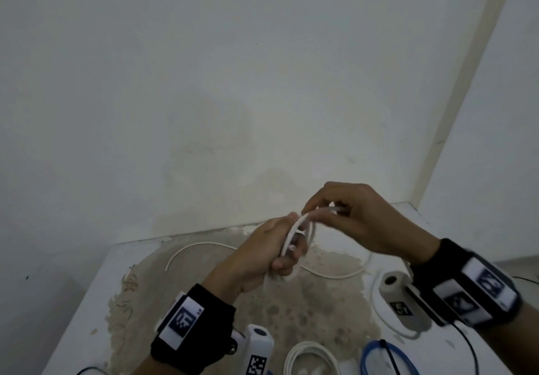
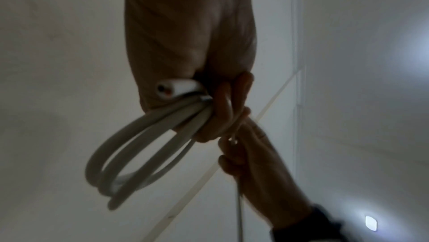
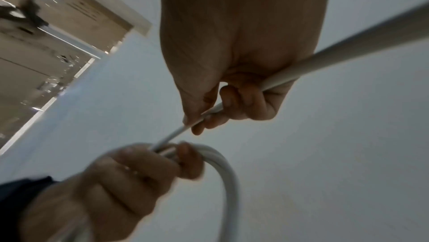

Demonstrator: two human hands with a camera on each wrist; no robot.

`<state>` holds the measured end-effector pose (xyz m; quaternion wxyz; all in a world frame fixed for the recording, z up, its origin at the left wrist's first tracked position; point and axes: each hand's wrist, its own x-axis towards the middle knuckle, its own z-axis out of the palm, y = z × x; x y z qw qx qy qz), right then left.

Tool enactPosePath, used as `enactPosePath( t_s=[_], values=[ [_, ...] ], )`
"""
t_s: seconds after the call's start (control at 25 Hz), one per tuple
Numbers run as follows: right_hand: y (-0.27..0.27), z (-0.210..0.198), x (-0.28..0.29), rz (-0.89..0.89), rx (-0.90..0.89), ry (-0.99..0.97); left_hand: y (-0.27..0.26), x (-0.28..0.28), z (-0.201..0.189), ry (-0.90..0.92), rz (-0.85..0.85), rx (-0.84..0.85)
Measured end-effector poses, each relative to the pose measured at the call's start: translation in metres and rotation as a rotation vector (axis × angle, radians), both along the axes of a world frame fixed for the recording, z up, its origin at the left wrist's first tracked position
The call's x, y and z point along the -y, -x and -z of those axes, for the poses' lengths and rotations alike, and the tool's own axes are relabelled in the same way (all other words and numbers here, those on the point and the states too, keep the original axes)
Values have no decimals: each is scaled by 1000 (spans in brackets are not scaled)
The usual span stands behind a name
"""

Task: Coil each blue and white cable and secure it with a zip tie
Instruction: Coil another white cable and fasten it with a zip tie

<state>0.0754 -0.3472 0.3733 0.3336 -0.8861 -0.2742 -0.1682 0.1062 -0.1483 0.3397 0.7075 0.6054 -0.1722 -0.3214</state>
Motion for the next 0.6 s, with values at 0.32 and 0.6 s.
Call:
enactPosePath(
  t_s=[0.32, 0.6],
  values=[
    [-31, 94, 60, 280, -249, -44, -32, -27, -6, 595, -17, -332],
    [11, 95, 9, 48, -379, 583, -67, -38, -1, 615, -399, -238]
  ],
)
